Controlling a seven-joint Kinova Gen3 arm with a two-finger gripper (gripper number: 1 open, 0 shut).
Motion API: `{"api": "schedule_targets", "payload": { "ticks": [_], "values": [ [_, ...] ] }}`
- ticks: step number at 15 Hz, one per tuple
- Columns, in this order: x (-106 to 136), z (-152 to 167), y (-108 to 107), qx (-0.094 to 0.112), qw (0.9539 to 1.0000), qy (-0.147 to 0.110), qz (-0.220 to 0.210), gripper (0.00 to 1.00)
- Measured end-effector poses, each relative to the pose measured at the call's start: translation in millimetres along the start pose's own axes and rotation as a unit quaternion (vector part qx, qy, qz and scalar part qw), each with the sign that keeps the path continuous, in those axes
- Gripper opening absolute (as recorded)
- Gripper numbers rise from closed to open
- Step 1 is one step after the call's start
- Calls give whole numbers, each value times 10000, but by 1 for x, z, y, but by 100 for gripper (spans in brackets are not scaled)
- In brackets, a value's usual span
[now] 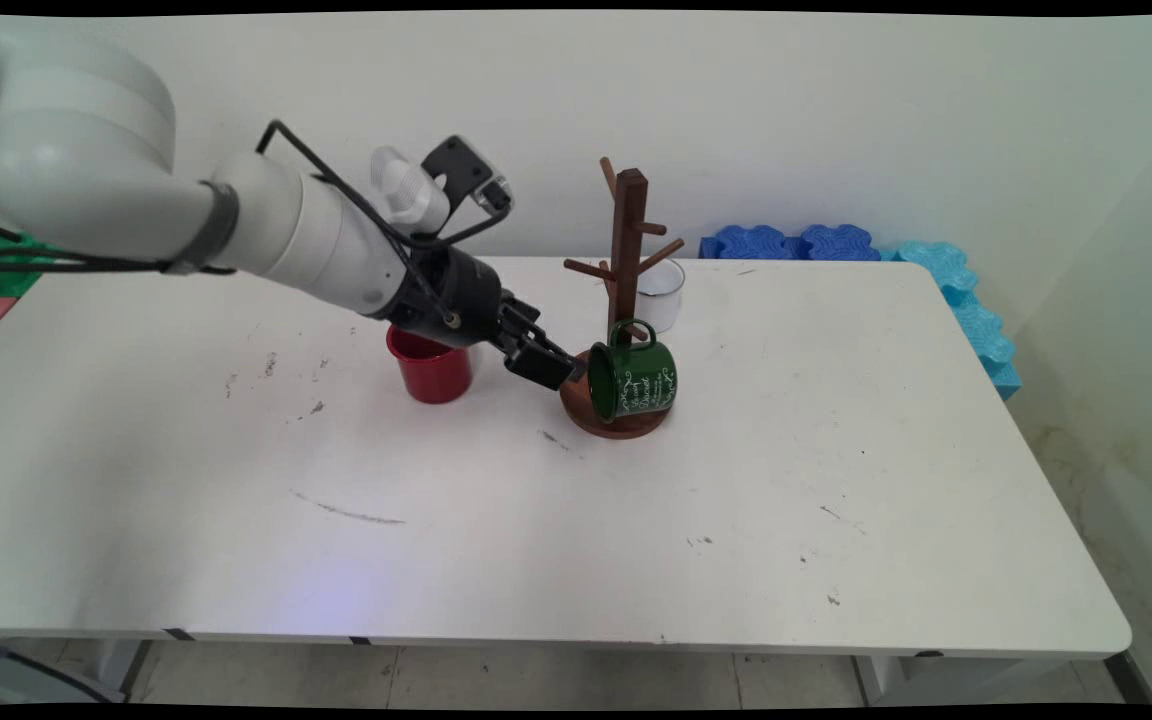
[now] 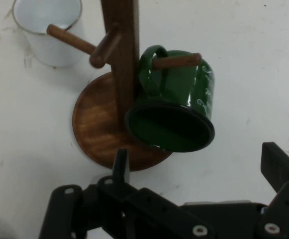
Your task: Pick up the green mug from the rack
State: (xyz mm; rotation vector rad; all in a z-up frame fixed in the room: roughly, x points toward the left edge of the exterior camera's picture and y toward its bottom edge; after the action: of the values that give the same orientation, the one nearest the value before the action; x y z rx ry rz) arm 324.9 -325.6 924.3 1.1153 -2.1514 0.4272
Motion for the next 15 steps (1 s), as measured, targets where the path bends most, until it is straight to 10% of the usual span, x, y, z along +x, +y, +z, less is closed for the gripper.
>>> {"api": "schedule_targets", "payload": {
  "ticks": [15],
  "values": [
    [-33,56,-14,-155,9956,323,-865,100]
  ]
}}
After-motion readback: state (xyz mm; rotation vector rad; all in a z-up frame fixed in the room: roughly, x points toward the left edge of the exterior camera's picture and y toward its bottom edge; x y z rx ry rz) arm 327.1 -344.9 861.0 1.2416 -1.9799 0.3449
